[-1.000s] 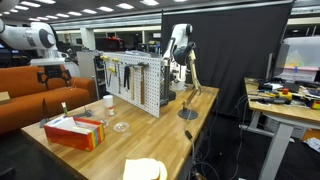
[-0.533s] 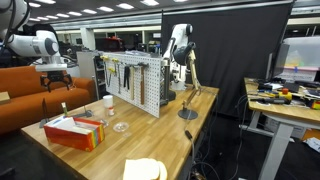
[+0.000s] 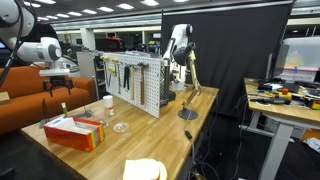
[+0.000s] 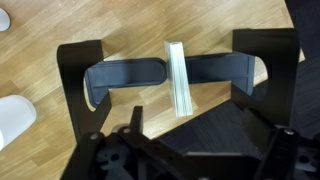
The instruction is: Move the book from the middle black objects to the right of the box
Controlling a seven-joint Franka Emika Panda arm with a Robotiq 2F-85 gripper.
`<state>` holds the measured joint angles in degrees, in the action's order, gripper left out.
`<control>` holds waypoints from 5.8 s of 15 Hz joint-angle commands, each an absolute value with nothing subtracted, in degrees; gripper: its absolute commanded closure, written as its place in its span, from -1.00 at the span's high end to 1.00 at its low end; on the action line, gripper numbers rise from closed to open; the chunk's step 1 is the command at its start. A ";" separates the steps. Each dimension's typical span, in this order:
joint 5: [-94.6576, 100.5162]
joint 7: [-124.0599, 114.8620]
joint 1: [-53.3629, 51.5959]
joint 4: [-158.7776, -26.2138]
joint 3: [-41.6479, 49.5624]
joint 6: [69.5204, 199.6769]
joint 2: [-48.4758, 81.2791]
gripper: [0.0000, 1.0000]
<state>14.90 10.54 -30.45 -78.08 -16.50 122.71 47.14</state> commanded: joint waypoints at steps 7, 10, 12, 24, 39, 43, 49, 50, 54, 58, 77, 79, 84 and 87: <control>14.62 13.12 -31.00 -73.56 -15.60 120.27 51.88 1.00; 14.64 13.81 -30.65 -74.19 -15.56 119.85 52.35 1.00; 14.59 14.11 -30.60 -74.33 -15.52 119.38 52.67 1.00; 14.20 13.79 -29.31 -72.87 -14.45 119.56 56.52 -0.25; 14.50 8.91 -28.26 -82.01 -15.14 124.54 44.37 -0.93; 16.79 2.14 -28.45 -88.91 -12.46 124.97 33.85 -0.93; 23.09 -12.20 -26.75 -100.04 -6.58 123.05 19.86 -0.93; 23.61 -14.57 -25.77 -102.36 -6.13 123.01 17.68 -0.93; 24.46 -23.74 -21.81 -111.52 -5.18 121.69 10.02 -0.93; 23.35 -25.65 -18.13 -114.73 -6.49 120.44 8.18 -0.72; 20.55 -33.40 -8.69 -128.72 -2.35 123.56 6.54 -0.93; 19.98 -34.31 -7.96 -130.96 -1.88 124.57 7.32 -0.93; 21.88 -37.26 -8.62 -133.71 -2.04 127.16 8.88 -0.93; 19.91 -36.41 -8.55 -134.19 -2.34 130.86 10.56 -0.93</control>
<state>21.05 -36.66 -8.88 -133.34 -2.19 127.18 9.90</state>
